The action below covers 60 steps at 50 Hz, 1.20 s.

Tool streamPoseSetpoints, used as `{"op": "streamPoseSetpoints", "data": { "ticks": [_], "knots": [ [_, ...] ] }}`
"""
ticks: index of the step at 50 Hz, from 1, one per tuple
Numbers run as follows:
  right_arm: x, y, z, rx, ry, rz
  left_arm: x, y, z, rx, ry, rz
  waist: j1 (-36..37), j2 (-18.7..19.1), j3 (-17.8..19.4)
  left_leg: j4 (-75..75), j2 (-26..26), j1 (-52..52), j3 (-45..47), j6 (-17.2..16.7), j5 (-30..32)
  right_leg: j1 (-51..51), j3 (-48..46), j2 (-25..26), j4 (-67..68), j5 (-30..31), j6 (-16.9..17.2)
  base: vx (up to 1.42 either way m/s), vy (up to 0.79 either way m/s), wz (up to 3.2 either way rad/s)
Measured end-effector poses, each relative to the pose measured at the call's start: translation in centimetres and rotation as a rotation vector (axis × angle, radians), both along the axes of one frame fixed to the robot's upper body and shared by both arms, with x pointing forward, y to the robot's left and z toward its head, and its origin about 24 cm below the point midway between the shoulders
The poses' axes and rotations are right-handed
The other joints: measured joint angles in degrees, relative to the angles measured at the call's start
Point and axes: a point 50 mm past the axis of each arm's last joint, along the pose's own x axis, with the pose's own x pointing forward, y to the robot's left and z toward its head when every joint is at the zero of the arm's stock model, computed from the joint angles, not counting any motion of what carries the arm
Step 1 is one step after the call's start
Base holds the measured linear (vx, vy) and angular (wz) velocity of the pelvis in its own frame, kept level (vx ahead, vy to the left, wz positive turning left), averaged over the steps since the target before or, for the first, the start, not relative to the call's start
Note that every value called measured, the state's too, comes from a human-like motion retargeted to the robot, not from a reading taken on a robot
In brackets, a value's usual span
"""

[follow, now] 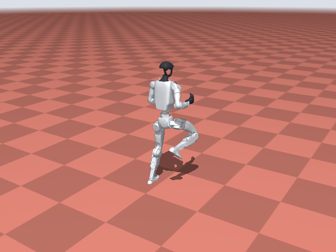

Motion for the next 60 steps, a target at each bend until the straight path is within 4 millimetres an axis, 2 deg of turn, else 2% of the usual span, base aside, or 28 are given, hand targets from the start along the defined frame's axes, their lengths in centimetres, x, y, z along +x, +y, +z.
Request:
{"op": "streamPoseSetpoints", "data": {
  "ticks": [2, 4, 8, 10, 12, 13, 15, 18, 20, 22, 25, 28, 30, 31, 35, 38, 40, 42, 43, 45, 47, 49, 50, 52, 55, 57, 58, 60],
  "knots": [
    [-2.4, -3.0, -1.2, -0.077, 0.104, -0.07, 1.3, -1.9, 7.9, -0.041, -0.321, -0.065, -3.5, 0.8, 0.1, 6.8, -1.2, -6.6, -4.6, 3.1, -0.4, -4.0, 0.1, -1.7, 2.3, -1.3, 1.7, -0.03, 0.03, 1.53],
    [-4.9, -4.3, -0.2, -0.083, 0.122, -0.06, -0.5, -2.0, 13.2, -0.104, -0.58, -0.104, -4.9, 2.1, -3.8, 4.2, -1.2, -7.7, -4.7, 2.0, 6.7, -4.2, 0.0, 0.0, -4.2, 0.4, -0.2, 0.19, -0.09, 0.12],
    [-7.2, -4.4, 1.4, -0.128, 0.2, 0.103, -5.2, -0.8, 15.8, -0.142, -0.844, -0.075, -9.1, 5.1, -9.9, -11.7, 0.7, 1.3, 1.2, -5.3, 28.3, 12.0, -2.8, 4.4, -35.9, 10.9, -4.3, 0.3, -0.14, -0.15],
    [-7.8, -5.1, 0.7, -0.139, 0.276, 0.121, -6.3, -0.6, 15.6, -0.112, -0.873, -0.101, -10.0, 3.4, -11.1, -6.1, -1.0, 1.4, 4.5, -4.1, 28.2, 25.3, -3.8, 3.0, -58.9, 20.2, -1.2, 0.21, -0.15, 0.91],
    [-7.4, -5.5, -0.6, -0.188, 0.325, 0.112, -6.5, -0.4, 14.4, -0.063, -0.825, -0.113, -7.9, -1.4, -11.7, 14.2, -5.2, -4.6, 6.8, 0.7, 20.3, 38.7, -1.1, 0.4, -87.5, 33.9, 3.3, 0.08, -0.14, 0.7],
    [-6.7, -5.8, -1.0, -0.362, 0.349, 0.175, -6.5, 0.0, 13.4, -0.015, -0.782, -0.094, -6.8, -3.4, -10.5, 27.3, -6.7, -8.1, 7.7, 1.9, 16.0, 48.1, 1.5, -0.3, -106.3, 41.4, 2.6, 0.0, -0.13, 0.33],
    [-3.9, -4.6, -3.3, -0.195, 0.32, 0.056, -6.1, 0.5, 11.1, -0.057, -0.64, -0.056, -3.7, -8.5, -10.0, 56.6, -9.9, -20.8, 9.8, 6.8, 7.3, 55.4, 6.5, -5.2, -126.7, 49.5, 3.4, -0.05, -0.16, 0.0],
    [1.7, -2.0, -3.9, -0.117, 0.218, -0.029, -5.0, 1.9, 5.5, -0.015, -0.291, -0.007, 5.2, -13.6, -5.4, 92.9, -7.0, -37.9, 11.4, 6.2, -0.8, 58.0, 8.9, -8.7, -129.6, 30.1, 2.8, -0.18, -0.2, -0.61],
    [6.0, -0.2, 0.7, -0.027, -0.028, -0.081, -5.4, 4.5, 0.6, 0.013, -0.01, 0.115, 9.3, -13.5, -0.2, 109.9, -5.1, -49.8, 8.1, 2.8, -3.5, 57.8, 9.4, -7.6, -129.4, 18.7, -0.6, -0.32, -0.19, -0.73],
    [7.9, 1.3, 8.1, 0.149, -0.334, -0.014, -7.9, 7.8, -4.0, 0.043, 0.271, 0.214, 11.2, -13.2, 2.9, 116.1, -1.8, -58.5, 4.2, 2.8, -5.1, 53.1, 11.7, -4.7, -123.7, 14.6, -5.0, -0.28, -0.19, -0.48],
    [5.2, 2.4, 15.0, 0.371, -0.653, 0.104, -12.1, 9.7, -7.4, 0.059, 0.546, 0.208, 13.1, -17.3, -0.3, 109.0, 1.6, -62.5, 5.4, 10.3, -4.6, 48.9, 9.7, -3.8, -125.0, 21.9, -2.9, -0.01, -0.17, 0.62],
    [1.0, 2.6, 16.2, 0.482, -0.772, 0.223, -13.6, 9.5, -7.0, 0.147, 0.615, 0.103, 14.8, -23.1, -5.0, 86.6, -7.8, -54.0, 8.8, 10.3, 3.5, 51.2, 3.4, -6.4, -134.5, 37.7, 4.1, 0.13, 0.0, 0.78],
    [-0.3, 3.3, 16.0, 0.412, -0.767, 0.332, -14.4, 9.4, -6.8, 0.151, 0.636, 0.076, 15.3, -21.1, -4.8, 67.7, -10.7, -41.1, 7.0, 5.8, 10.0, 53.2, 0.2, -4.7, -131.1, 38.8, 3.0, 0.03, 0.09, -0.83],
    [-0.6, 3.8, 15.0, 0.397, -0.714, 0.375, -14.7, 9.1, -6.9, 0.136, 0.638, 0.074, 15.6, -17.1, -2.9, 55.9, -10.0, -31.1, 4.2, 1.9, 14.1, 54.3, -0.2, -1.7, -123.3, 34.5, -0.3, -0.02, 0.12, -1.46],
    [-0.2, 4.1, 9.4, 0.24, -0.417, 0.303, -12.5, 7.3, -7.3, 0.124, 0.54, 0.124, 12.1, -5.6, -2.8, 11.4, -5.8, -5.4, -6.5, -5.7, 27.1, 28.3, -0.7, 5.7, -53.4, 10.8, -5.1, -0.08, 0.11, -0.8],
    [0.6, 2.1, 4.0, 0.037, -0.194, 0.122, -6.5, 4.8, -5.2, 0.119, 0.284, 0.147, 5.8, -1.3, -0.8, -0.8, -0.9, 2.2, -4.1, -2.7, 4.5, 7.5, -1.3, 8.0, -14.4, 2.5, -1.5, -0.27, 0.09, 0.44],
    [0.3, 0.1, 0.6, 0.019, -0.039, -0.012, -1.8, 2.2, -0.1, 0.083, 0.002, 0.15, 1.1, -1.0, 2.0, 0.8, -0.9, 0.1, -6.8, 2.4, -4.6, -3.1, -1.2, 7.7, 1.0, 1.1, 3.3, -0.35, 0.04, 1.11],
    [-1.6, -2.4, -0.4, 0.016, 0.056, -0.05, 0.1, -0.1, 7.6, 0.064, -0.341, 0.118, -1.5, -0.6, 2.0, 9.2, -2.2, -7.8, -10.1, 4.1, -4.6, -9.2, -1.3, 5.4, 4.9, 0.5, 3.4, -0.22, 0.02, 0.76],
    [-2.8, -3.3, 0.0, 0.01, 0.06, -0.053, -0.4, -0.9, 10.8, 0.04, -0.495, 0.103, -1.3, -0.2, 0.1, 9.2, -2.5, -9.7, -9.7, 3.6, -2.3, -10.8, -1.2, 4.1, 3.7, 0.6, 1.5, 0.0, 0.04, -0.3],
    [-4.7, -3.9, 1.2, -0.048, 0.074, 0.013, -2.3, -1.3, 14.3, -0.057, -0.691, 0.098, -0.6, 0.6, -5.5, -0.8, -2.5, -6.9, -6.2, 2.5, 6.9, -9.9, -1.5, 3.1, -3.9, 3.5, -3.5, 0.17, 0.03, -1.07],
    [-5.6, -3.9, 2.0, -0.09, 0.111, 0.093, -4.3, -0.7, 14.6, -0.184, -0.756, 0.096, -2.5, 2.1, -10.1, -11.4, -1.8, -2.4, -2.8, -0.8, 19.8, -2.5, -2.9, 4.7, -18.7, 11.0, -4.8, 0.25, -0.03, -0.58],
    [-6.5, -4.0, 1.9, -0.104, 0.17, 0.113, -5.8, -0.6, 14.2, -0.243, -0.774, 0.051, -4.8, 2.3, -12.7, -12.7, -2.1, -1.3, -1.2, -3.3, 26.3, 8.7, -3.4, 6.1, -39.0, 22.2, -1.2, 0.22, -0.09, 0.5],
    [-7.3, -4.1, 1.6, -0.107, 0.207, 0.103, -6.5, -0.6, 13.7, -0.25, -0.767, 0.026, -5.4, 2.1, -14.2, -11.5, -2.8, -1.3, -0.4, -3.2, 27.0, 14.8, -3.1, 6.7, -50.7, 28.7, 1.4, 0.13, -0.08, 0.99],
    [-7.1, -4.8, 0.9, -0.143, 0.248, 0.071, -7.0, -0.4, 13.4, -0.194, -0.766, -0.062, -5.9, -3.2, -9.4, 8.6, -9.3, -4.3, 0.1, 1.8, 18.4, 31.9, 1.7, 3.6, -76.8, 38.8, 7.7, 0.0, -0.04, 1.02],
    [-5.4, -4.4, -0.7, -0.227, 0.209, 0.006, -6.9, -0.2, 11.0, -0.157, -0.648, -0.077, -2.8, -10.4, -4.2, 52.1, -17.9, -20.2, 4.0, 6.6, 5.3, 53.6, 12.1, -2.5, -119.7, 48.4, 10.4, -0.12, -0.02, 0.27],
    [-2.4, -3.5, -1.9, -0.172, 0.188, -0.013, -5.9, 0.0, 8.2, -0.142, -0.46, -0.057, 1.0, -13.6, -3.1, 79.1, -18.6, -35.8, 8.4, 8.0, -0.4, 55.2, 16.0, -6.4, -126.4, 39.5, 9.0, -0.16, -0.04, -0.25],
    [-0.7, -2.7, -1.9, -0.086, 0.153, -0.028, -5.4, 0.5, 6.2, -0.132, -0.337, -0.037, 3.7, -14.0, -2.1, 90.4, -16.9, -42.4, 9.9, 7.6, -2.4, 55.4, 16.2, -7.0, -126.7, 31.0, 7.2, -0.2, -0.05, -0.97],
    [3.3, -0.5, 0.9, 0.011, -0.03, -0.013, -5.2, 2.8, 1.3, -0.088, -0.066, 0.066, 10.1, -14.1, 1.1, 107.6, -12.6, -53.0, 10.9, 4.4, -5.7, 54.3, 17.4, -7.0, -126.5, 17.7, 2.8, -0.25, -0.07, -1.83]
  ]
}}
